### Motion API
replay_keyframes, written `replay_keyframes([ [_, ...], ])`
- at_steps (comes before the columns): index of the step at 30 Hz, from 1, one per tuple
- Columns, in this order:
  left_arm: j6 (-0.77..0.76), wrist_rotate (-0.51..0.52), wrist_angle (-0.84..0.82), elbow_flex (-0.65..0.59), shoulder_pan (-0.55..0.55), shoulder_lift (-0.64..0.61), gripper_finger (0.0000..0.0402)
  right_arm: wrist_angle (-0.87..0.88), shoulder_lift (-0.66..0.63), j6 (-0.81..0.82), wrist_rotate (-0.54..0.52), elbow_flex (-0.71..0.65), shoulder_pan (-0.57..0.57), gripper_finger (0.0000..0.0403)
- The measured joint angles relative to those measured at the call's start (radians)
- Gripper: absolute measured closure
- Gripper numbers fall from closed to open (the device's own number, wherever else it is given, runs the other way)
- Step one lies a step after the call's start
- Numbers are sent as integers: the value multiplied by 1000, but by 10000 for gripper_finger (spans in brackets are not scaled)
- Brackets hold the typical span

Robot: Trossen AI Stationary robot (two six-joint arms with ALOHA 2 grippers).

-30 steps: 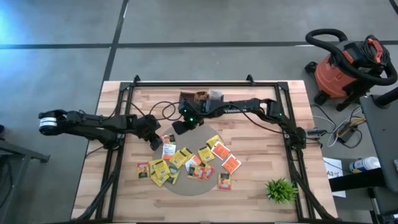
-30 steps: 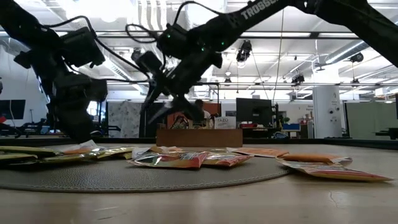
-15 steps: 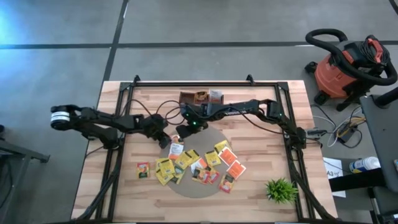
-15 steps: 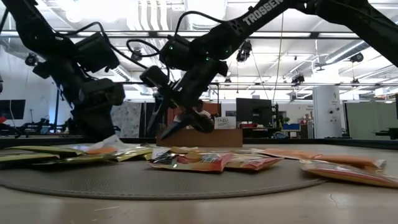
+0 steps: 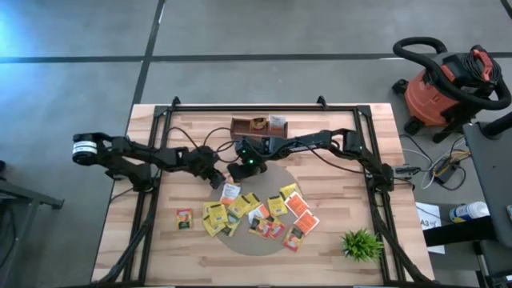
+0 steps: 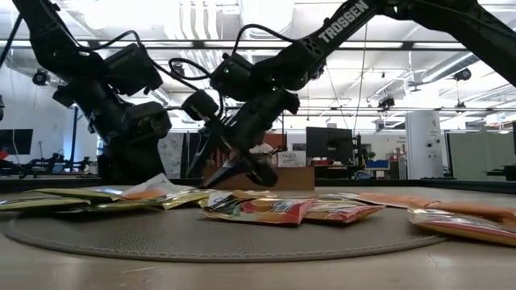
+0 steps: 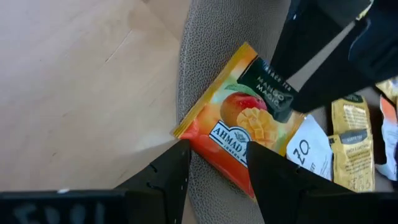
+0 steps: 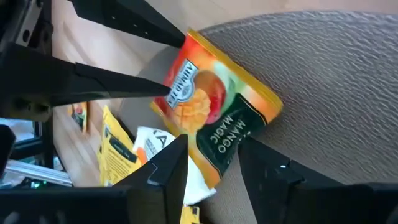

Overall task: Pick & Place Tea
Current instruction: Put the orange tea bag into the middle compartment of the wooden organizer

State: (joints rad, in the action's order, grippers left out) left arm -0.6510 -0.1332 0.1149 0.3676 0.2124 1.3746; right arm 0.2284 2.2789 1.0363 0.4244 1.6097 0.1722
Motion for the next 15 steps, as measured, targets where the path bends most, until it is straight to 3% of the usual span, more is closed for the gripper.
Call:
replay_keyframes([
  [8,-1,-4,-2,6,0,3,239,-26,20,-3,-2,0,2,273],
  [15,5,-8,-17,6,0,1,239,-25,20,-27,-36,0,6,327],
])
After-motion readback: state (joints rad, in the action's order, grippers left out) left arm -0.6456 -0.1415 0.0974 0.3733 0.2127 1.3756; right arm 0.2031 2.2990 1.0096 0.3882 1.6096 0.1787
